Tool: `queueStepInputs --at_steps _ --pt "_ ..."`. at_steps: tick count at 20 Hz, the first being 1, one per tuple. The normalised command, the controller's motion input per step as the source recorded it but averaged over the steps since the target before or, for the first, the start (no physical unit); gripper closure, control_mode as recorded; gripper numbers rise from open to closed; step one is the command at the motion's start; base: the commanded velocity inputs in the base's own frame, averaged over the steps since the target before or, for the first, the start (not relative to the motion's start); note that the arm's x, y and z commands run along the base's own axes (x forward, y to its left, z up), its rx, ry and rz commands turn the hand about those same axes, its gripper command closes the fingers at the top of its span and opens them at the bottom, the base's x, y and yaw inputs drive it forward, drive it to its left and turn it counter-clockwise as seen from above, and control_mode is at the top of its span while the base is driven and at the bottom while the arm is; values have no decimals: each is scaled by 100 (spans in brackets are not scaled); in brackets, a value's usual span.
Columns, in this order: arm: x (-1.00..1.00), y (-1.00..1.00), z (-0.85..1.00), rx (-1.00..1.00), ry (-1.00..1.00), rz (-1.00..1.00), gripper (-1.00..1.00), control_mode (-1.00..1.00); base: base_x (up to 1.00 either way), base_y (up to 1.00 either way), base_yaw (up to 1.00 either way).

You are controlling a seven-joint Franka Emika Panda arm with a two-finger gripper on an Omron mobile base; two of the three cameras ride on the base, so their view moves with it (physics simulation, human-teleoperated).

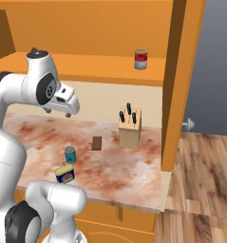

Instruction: Pick the cans from the counter and place them in their designated side in the cabinet.

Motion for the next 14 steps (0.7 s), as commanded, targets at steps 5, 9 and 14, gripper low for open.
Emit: queueStepInputs --at_steps 5,9,14 --pt "-21 9 -11 8 0 -8 -100 -100 0 0 0" --pt "-19 7 -9 3 0 -9 -100 -100 0 0 0" --pt "-21 1 -11 0 1 -10 -100 -100 0 0 0"
